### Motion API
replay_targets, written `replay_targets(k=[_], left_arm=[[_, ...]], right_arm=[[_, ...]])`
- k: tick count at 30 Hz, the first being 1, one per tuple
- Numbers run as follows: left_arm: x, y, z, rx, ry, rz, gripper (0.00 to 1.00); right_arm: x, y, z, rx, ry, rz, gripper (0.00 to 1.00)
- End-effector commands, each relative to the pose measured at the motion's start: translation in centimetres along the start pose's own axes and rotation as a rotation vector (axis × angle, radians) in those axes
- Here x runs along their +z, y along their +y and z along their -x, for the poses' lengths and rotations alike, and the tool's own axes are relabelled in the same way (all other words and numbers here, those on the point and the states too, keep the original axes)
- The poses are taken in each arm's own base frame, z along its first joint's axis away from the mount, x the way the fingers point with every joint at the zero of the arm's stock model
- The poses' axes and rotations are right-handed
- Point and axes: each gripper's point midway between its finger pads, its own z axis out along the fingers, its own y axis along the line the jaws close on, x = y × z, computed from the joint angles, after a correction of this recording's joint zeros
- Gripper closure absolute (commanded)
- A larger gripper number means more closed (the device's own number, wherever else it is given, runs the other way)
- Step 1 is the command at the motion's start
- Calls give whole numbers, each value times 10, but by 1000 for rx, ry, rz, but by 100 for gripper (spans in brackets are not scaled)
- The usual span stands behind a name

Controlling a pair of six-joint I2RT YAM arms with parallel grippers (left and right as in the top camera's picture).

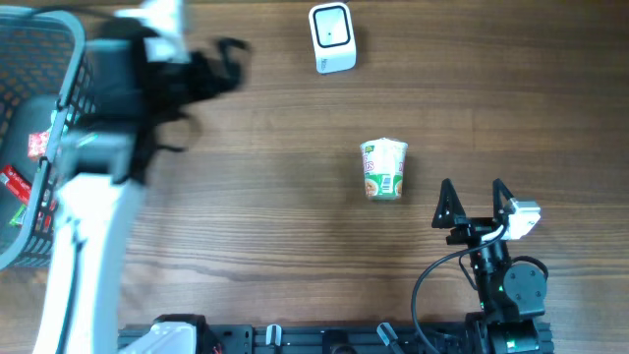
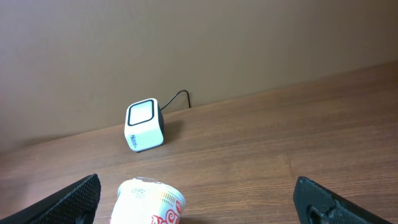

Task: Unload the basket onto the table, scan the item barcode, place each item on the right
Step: 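Release the cup and move the left gripper back into the basket, then grasp the green snack packet and red stick packet with the left gripper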

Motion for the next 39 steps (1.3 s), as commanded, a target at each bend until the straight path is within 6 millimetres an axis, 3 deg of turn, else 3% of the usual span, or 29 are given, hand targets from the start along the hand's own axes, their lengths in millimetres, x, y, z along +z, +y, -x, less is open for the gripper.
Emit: replay_targets(k=[1, 3, 4, 6, 7, 8, 10, 14, 18, 20, 21, 22, 23, 24, 25, 29, 31, 34, 36, 39], left_arm=[[-108, 99, 81, -136, -373, 342, 0], [-157, 163, 88, -232, -471, 558, 0], [-182, 203, 82, -309, -493, 683, 0], [-208, 264, 59, -510, -494, 835, 0], [-211, 280, 51, -556, -479, 870, 0], [-211, 310, 35, -622, -428, 926, 0], [-197, 359, -1, -732, -291, 1005, 0], [-159, 414, -47, -771, -69, 1044, 0], [-135, 455, -89, -824, 69, 1114, 0], [-124, 471, -99, -830, 92, 1122, 4], [-120, 476, -100, -828, 91, 1121, 17], [-116, 481, -101, -826, 88, 1121, 38], [-114, 484, -102, -826, 86, 1121, 50], [-112, 488, -103, -823, 82, 1121, 38], [-107, 494, -105, -823, 80, 1121, 37], [-90, 513, -122, -786, 138, 1109, 45], [-82, 519, -128, -793, 148, 1094, 51], [-76, 520, -132, -800, 158, 1080, 69], [-78, 520, -126, -756, 161, 1074, 96], [-78, 519, -121, -719, 164, 1062, 96]], right_arm=[[0, 2, 2, 7, -8, 15, 0], [0, 2, 2, 7, -8, 14, 0], [0, 2, 2, 7, -8, 14, 0], [0, 2, 2, 7, -8, 14, 1], [0, 2, 2, 7, -8, 14, 0], [0, 2, 2, 7, -8, 14, 0], [0, 2, 2, 7, -8, 14, 0], [0, 2, 2, 7, -8, 14, 0], [0, 2, 2, 7, -8, 14, 0], [0, 2, 2, 7, -8, 14, 0], [0, 2, 2, 7, -8, 14, 0], [0, 2, 2, 7, -8, 14, 0], [0, 2, 2, 7, -8, 14, 0], [0, 2, 2, 7, -8, 15, 0], [0, 2, 2, 7, -8, 14, 0], [0, 2, 2, 7, -8, 14, 0], [0, 2, 2, 7, -8, 14, 0], [0, 2, 2, 7, -8, 14, 0], [0, 2, 2, 7, -9, 15, 0], [0, 2, 2, 7, -8, 14, 0]])
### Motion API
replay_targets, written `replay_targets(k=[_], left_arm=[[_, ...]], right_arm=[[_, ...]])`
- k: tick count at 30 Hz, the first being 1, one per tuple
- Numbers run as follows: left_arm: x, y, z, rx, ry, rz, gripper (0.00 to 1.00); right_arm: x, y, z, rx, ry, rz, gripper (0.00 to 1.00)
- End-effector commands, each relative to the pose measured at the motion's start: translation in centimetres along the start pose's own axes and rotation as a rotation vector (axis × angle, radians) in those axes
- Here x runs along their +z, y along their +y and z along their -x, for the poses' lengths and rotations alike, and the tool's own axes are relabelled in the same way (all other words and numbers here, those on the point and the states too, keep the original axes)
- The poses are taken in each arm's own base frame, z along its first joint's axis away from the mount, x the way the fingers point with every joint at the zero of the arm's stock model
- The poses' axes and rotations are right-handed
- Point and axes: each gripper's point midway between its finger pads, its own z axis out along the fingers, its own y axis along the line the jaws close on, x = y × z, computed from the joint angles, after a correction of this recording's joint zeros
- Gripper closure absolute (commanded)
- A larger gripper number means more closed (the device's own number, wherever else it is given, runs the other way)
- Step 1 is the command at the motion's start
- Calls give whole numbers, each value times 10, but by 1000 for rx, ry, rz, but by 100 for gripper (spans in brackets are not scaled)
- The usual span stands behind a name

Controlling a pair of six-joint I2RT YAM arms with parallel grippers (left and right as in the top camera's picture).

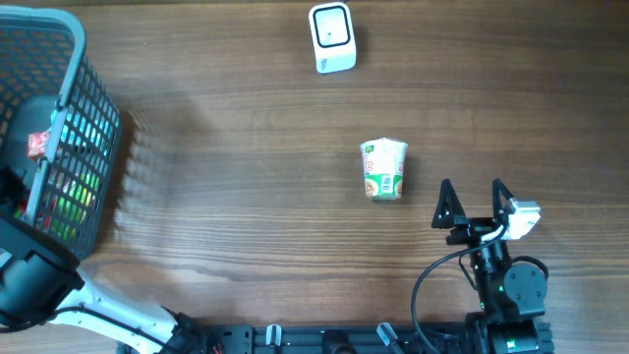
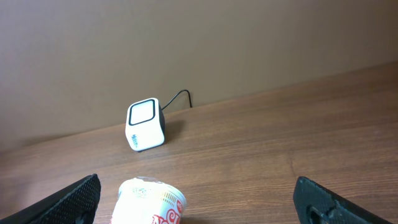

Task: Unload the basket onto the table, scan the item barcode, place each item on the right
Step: 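Grasp the green snack packet and red stick packet with the left gripper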

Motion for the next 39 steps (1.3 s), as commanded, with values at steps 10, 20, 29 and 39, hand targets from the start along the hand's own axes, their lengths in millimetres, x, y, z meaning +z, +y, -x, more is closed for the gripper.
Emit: replay_targets(k=[10, 20, 29, 39], left_arm=[[-76, -15, 23, 148, -114, -115, 96], [-79, -23, 11, 227, -75, -174, 11], [-11, -10, -9, 264, 34, -89, 27], [10, -11, -8, 269, 34, -89, 96]], right_arm=[[0, 1, 2, 7, -10, 9, 0], [0, 1, 2, 7, -10, 9, 0], [0, 1, 2, 7, -10, 9, 0], [0, 1, 2, 7, -10, 9, 0]])
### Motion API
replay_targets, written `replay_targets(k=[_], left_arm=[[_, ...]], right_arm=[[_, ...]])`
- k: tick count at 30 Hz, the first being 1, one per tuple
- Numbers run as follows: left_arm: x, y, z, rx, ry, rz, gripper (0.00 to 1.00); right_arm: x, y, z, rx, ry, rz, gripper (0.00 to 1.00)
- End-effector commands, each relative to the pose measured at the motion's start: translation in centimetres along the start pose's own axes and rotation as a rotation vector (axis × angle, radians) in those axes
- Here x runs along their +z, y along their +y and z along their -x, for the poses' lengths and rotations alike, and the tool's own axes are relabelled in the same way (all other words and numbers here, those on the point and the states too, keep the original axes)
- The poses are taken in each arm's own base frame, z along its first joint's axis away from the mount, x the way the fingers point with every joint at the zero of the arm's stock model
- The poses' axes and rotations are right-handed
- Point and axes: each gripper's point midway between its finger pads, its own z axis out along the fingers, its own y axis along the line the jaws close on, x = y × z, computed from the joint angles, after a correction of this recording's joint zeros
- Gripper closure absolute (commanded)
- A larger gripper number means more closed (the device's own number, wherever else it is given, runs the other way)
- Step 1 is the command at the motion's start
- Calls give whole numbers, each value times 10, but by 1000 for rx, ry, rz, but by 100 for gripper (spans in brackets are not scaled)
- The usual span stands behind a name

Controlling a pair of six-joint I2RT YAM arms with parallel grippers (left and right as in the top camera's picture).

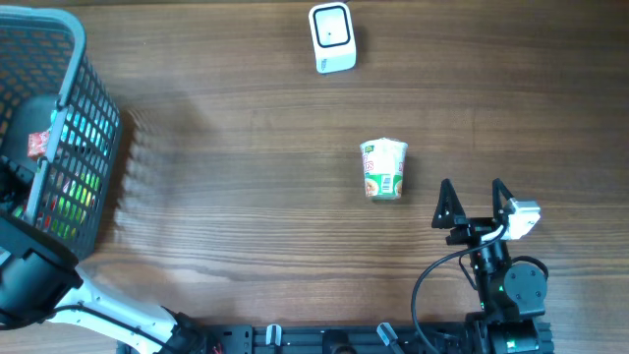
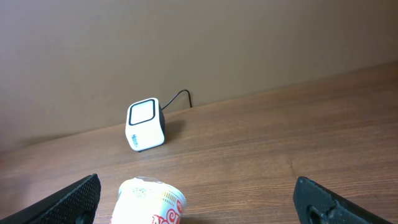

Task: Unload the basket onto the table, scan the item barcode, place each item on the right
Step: 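Grasp the green snack packet and red stick packet with the left gripper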

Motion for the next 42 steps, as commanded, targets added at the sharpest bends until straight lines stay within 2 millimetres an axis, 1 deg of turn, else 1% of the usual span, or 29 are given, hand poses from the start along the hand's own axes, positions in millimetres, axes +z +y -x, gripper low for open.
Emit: replay_targets(k=[1, 2, 4, 5, 6, 8, 9, 10, 11, 13, 14, 18, 20, 22, 25, 27, 28, 30, 31, 33, 34, 35, 38, 39, 40, 42], left_arm=[[1, 4, 2, -2, -4, 5, 96], [-9, 3, 8, -2, -20, 4, 96], [-38, 1, 25, 0, -81, -4, 96], [-60, -4, 33, 14, -124, -30, 96], [-102, -23, 38, 95, -184, -129, 96], [-125, -35, 33, 198, -199, -191, 96], [-131, -38, 26, 238, -186, -208, 96], [-132, -38, 16, 263, -149, -218, 96], [-130, -37, 4, 257, -98, -219, 91], [-126, -35, -21, 244, 2, -225, 96], [-125, -34, -31, 240, 39, -225, 95], [-125, -33, -36, 235, 61, -225, 94], [-122, -33, -37, 236, 61, -225, 91], [-111, -32, -45, 230, 73, -224, 93], [-89, -30, -60, 224, 85, -224, 94], [-80, -30, -64, 225, 79, -224, 93], [-78, -29, -63, 219, 70, -220, 93], [-77, -29, -61, 220, 63, -219, 92], [-77, -28, -61, 221, 62, -211, 83], [-77, -28, -55, 224, 40, -209, 35], [-77, -28, -54, 225, 34, -209, 12], [-77, -28, -53, 225, 31, -209, 0], [-77, -28, -52, 219, 28, -208, 0], [-75, -25, -53, 186, 34, -187, 0], [-72, -14, -56, 126, 47, -125, 0], [-64, 4, -65, 73, 68, -22, 0]], right_arm=[[0, 1, 2, 7, -10, 9, 0], [0, 1, 2, 7, -10, 9, 0], [0, 1, 2, 7, -10, 9, 1], [0, 1, 2, 7, -10, 9, 0], [0, 1, 2, 7, -10, 9, 0], [0, 1, 2, 7, -10, 9, 0], [0, 1, 2, 7, -10, 9, 0], [0, 1, 2, 7, -10, 9, 0], [0, 2, 2, 7, -10, 9, 0], [0, 1, 2, 7, -10, 9, 0], [0, 1, 2, 7, -10, 9, 0], [0, 1, 2, 7, -10, 9, 0], [0, 2, 2, 7, -10, 9, 0], [0, 1, 2, 7, -10, 9, 0], [0, 1, 2, 7, -10, 9, 0], [0, 2, 2, 7, -10, 9, 0], [0, 1, 2, 7, -10, 9, 0], [0, 1, 2, 7, -10, 9, 0], [0, 1, 2, 7, -10, 9, 0], [0, 1, 2, 7, -10, 9, 0], [0, 2, 2, 7, -10, 9, 0], [0, 1, 2, 7, -10, 9, 0], [0, 1, 2, 7, -10, 9, 0], [0, 1, 2, 7, -10, 9, 0], [0, 1, 2, 7, -10, 9, 0], [0, 1, 2, 7, -10, 9, 0]])
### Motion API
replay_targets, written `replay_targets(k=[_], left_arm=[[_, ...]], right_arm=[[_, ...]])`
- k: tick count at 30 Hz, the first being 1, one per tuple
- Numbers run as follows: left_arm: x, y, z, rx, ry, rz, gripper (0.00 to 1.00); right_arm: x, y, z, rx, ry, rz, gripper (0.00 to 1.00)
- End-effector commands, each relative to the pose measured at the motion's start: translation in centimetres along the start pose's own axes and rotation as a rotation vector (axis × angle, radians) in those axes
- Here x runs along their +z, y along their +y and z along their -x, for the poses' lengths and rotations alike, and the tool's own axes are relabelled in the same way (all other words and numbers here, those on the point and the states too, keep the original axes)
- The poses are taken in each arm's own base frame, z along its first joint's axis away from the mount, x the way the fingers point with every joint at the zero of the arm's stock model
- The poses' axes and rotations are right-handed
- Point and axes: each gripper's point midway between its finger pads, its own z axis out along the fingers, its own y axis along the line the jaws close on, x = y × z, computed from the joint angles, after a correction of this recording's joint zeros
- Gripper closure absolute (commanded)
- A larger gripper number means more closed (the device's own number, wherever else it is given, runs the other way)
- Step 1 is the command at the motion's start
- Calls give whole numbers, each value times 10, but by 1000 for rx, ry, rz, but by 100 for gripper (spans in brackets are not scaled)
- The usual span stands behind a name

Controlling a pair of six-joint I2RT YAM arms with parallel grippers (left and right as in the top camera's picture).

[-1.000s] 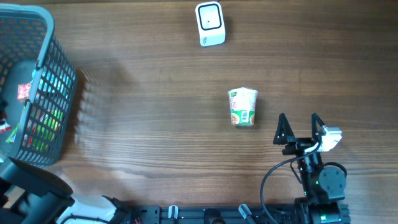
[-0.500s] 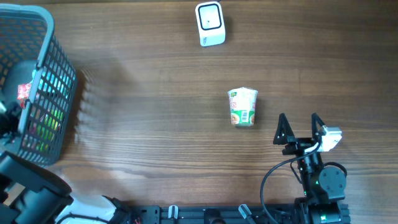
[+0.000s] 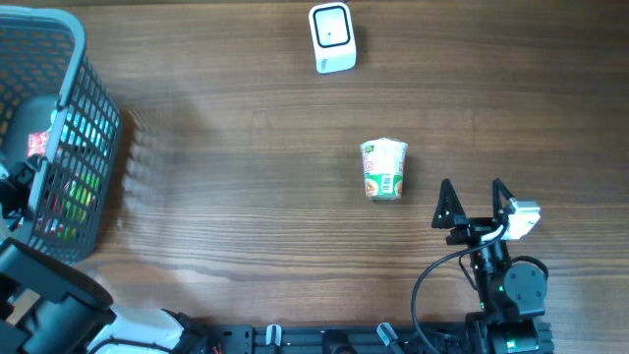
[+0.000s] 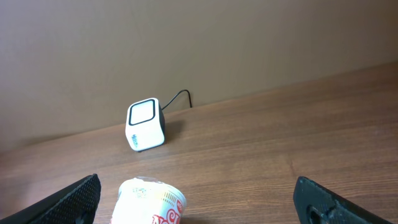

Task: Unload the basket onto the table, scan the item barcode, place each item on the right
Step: 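Grasp the green snack packet and red stick packet with the left gripper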

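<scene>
A cup of noodles (image 3: 383, 169) lies on its side in the middle of the wooden table; its lid end (image 4: 151, 202) shows low in the right wrist view. The white barcode scanner (image 3: 331, 37) stands at the far edge with its window (image 4: 145, 125) facing my right gripper. My right gripper (image 3: 472, 202) rests open just right of and nearer than the cup, with nothing between its fingertips (image 4: 68, 196). A dark part of my left arm (image 3: 12, 192) shows at the left edge, in the basket. Its jaws are hidden.
A grey wire basket (image 3: 69, 128) with several packaged items fills the far left. The scanner's black cable (image 4: 177, 97) runs back to the wall. The left arm's dark link (image 3: 44, 305) crosses the near left corner.
My left arm has shifted at the near left corner, and its dark end now shows inside the basket at the left edge. Cup, scanner and right gripper have not moved.
At first my left arm reached across the basket over the table, its gripper near the far left middle. Then it was drawn back to the near left corner by the basket, and stays there now. The cup has lain in the same spot throughout.
</scene>
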Motion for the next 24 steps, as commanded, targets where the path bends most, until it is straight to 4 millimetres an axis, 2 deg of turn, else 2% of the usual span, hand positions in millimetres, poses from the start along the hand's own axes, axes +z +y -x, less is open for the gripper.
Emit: replay_targets(k=[1, 9, 17, 24], left_arm=[[14, 24, -21, -105, 45, 124, 0], [30, 27, -20, -159, 24, 124, 0], [74, 32, -44, -215, 138, 123, 0], [79, 26, -42, -217, 133, 82, 0]], right_arm=[[0, 2, 2, 7, -9, 10, 0], [0, 2, 2, 7, -10, 9, 0], [0, 2, 2, 7, -10, 9, 0], [0, 2, 2, 7, -9, 10, 0]])
